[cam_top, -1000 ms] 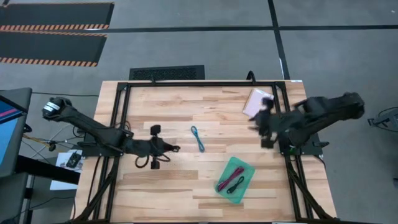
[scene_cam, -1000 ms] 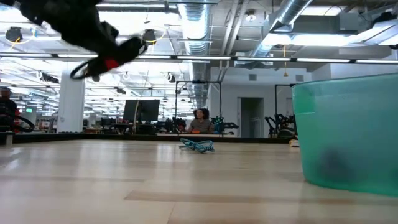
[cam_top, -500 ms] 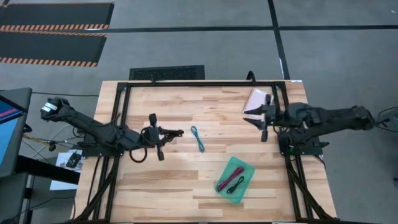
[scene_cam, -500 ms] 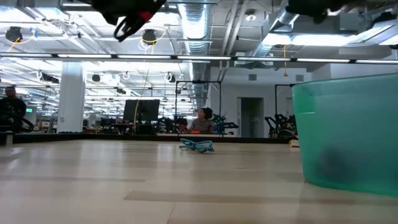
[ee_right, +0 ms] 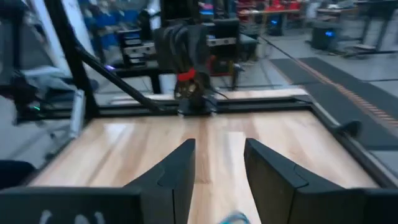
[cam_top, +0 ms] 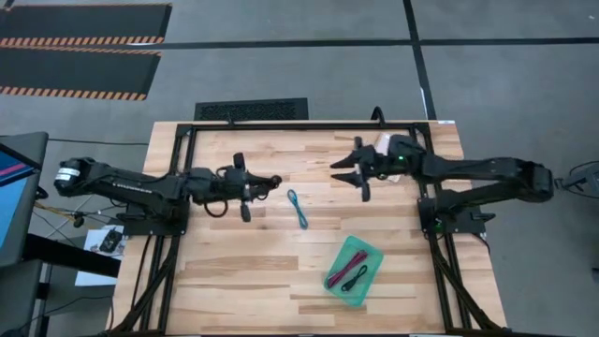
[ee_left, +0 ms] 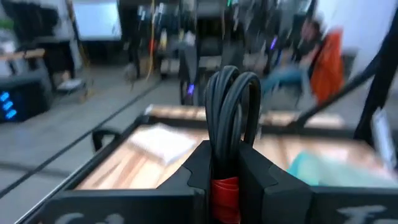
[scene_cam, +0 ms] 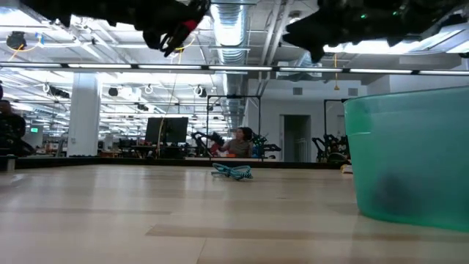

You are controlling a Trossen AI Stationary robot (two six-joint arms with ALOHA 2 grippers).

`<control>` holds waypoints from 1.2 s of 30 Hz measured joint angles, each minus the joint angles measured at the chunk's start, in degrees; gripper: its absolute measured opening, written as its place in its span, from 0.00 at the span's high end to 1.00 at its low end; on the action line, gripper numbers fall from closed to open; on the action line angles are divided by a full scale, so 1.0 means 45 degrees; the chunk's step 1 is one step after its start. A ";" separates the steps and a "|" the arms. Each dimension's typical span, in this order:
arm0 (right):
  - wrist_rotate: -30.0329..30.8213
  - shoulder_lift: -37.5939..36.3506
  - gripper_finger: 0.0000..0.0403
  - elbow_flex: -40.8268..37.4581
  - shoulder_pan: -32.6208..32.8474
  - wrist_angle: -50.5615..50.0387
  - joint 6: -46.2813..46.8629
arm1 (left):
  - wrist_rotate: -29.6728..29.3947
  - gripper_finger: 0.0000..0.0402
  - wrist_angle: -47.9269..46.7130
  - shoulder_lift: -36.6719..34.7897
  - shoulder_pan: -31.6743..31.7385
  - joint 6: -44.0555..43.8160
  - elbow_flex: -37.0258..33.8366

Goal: Pick and place USB-C Cables
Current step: Put the black usb cable into the bin

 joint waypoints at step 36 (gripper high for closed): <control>0.2930 0.9153 0.37 0.8034 0.2535 -0.0479 0.0736 | 0.2425 0.94 0.8831 0.0313 0.2009 -0.3346 -0.4029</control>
